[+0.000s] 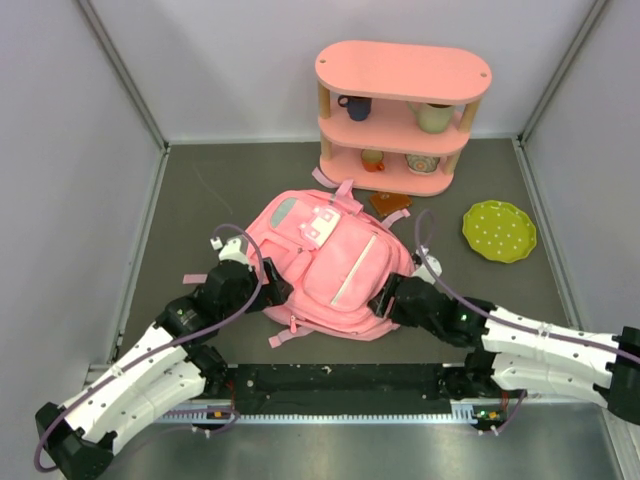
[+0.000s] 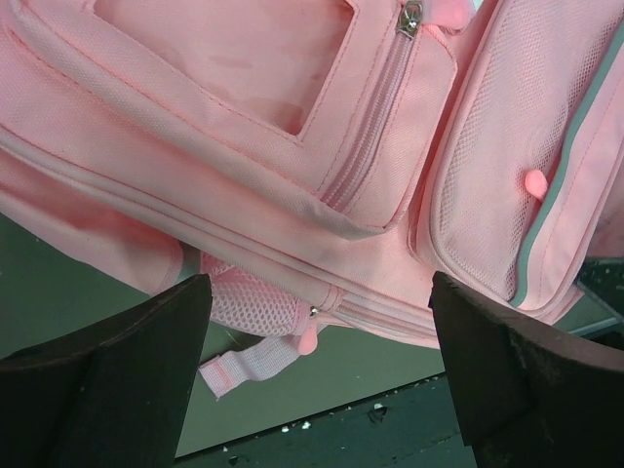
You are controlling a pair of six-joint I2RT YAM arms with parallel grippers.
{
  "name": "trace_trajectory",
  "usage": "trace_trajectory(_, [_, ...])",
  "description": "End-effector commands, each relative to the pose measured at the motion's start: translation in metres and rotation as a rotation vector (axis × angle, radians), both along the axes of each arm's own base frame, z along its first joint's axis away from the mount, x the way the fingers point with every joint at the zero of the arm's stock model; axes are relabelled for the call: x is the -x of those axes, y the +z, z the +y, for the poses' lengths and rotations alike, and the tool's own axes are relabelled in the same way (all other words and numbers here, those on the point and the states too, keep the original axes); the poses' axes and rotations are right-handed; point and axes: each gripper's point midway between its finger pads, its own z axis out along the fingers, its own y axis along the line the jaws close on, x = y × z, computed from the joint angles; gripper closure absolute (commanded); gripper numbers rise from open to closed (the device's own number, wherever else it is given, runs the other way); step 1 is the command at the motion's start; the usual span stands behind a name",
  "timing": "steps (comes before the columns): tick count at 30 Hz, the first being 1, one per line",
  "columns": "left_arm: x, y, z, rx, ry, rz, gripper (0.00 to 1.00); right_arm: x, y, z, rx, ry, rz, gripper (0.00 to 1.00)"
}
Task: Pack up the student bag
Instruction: Zip the student bag at the center of the board.
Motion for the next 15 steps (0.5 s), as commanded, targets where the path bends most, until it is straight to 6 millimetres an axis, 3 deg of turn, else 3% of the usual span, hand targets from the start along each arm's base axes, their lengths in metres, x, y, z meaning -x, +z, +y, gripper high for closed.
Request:
trace_trajectory(1, [-0.006,0.016,-0.004,0.033,0.001,-0.045,0.02,-0.025,0.015,-0.015,0.053,-0.002,-0.073,0.37])
trace_trajectory(4, [-0.004,0.007,-0.003,0.029,0.006,-0.025,0.02,-0.025,0.029,-0.012,0.026,0.026,-0.104,0.37])
trace_trajectory(9, [-0.005,0.001,0.001,0.023,0.022,-0.032,0.02,0.005,0.058,0.006,-0.107,0.162,-0.137,0.37])
trace_trajectory(12, [-0.007,0.003,0.0,0.019,0.018,-0.047,0.02,0.024,0.061,0.017,-0.141,0.208,-0.111,0.37])
trace_trajectory(15, [-0.009,0.004,0.0,0.001,0.014,-0.041,0.02,0.053,0.052,0.036,-0.14,0.287,-0.053,0.37])
